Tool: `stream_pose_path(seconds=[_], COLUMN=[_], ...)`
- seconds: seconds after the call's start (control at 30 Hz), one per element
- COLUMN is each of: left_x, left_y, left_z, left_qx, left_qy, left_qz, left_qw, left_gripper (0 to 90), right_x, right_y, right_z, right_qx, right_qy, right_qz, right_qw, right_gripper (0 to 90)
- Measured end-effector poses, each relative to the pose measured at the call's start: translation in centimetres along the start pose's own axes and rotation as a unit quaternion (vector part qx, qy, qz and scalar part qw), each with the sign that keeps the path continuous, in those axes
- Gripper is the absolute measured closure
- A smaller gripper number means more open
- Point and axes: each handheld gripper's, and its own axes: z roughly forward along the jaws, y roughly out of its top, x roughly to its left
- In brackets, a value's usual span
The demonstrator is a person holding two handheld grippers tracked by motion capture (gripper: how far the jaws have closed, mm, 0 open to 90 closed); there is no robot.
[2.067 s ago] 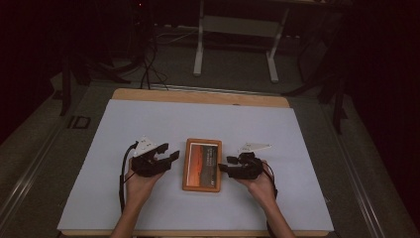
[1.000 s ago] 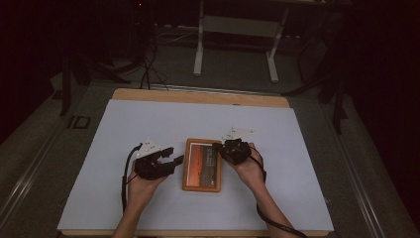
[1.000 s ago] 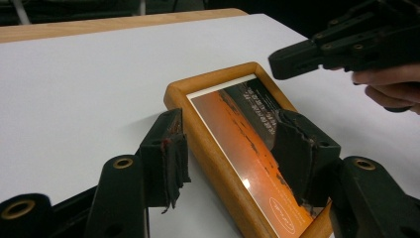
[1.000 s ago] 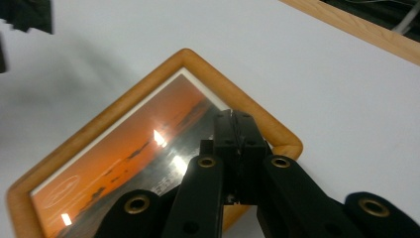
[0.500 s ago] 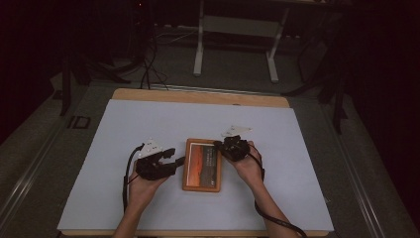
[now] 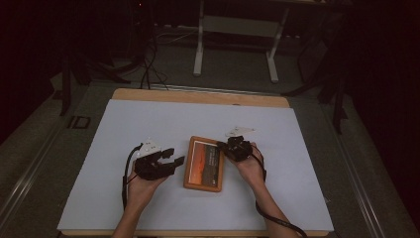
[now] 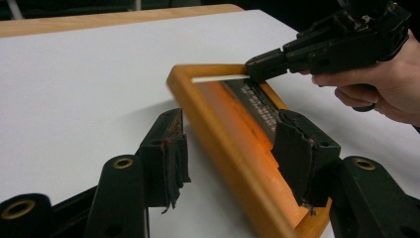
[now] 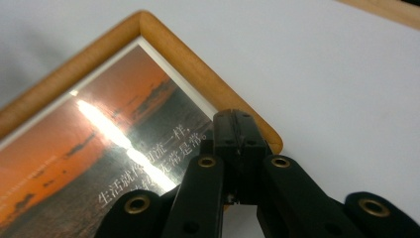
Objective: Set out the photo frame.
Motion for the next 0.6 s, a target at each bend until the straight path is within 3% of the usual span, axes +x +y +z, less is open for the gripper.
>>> stream_pose_path(seconds=[0.47,0.6], left_x=[-0.4,-0.9], left_y=[-0.1,-0.1], left_z=[0.4,0.8], left_qx=[0.011,0.018], left_qy=[-0.018,-0.027], left_qz=[-0.014,-0.013], left_qw=[0.9997,0.9994], left_gripper=[44.6,40.5], right_x=[-1.2,-1.3], right_y=[-1.4,-1.6], right_z=[0.5,0.6], right_qx=[0.028,0.026], right_qy=[-0.011,-0.007], right_qz=[0.02,0.027], right_qw=[0.9994,0.9993], right_gripper=[90.0,90.0])
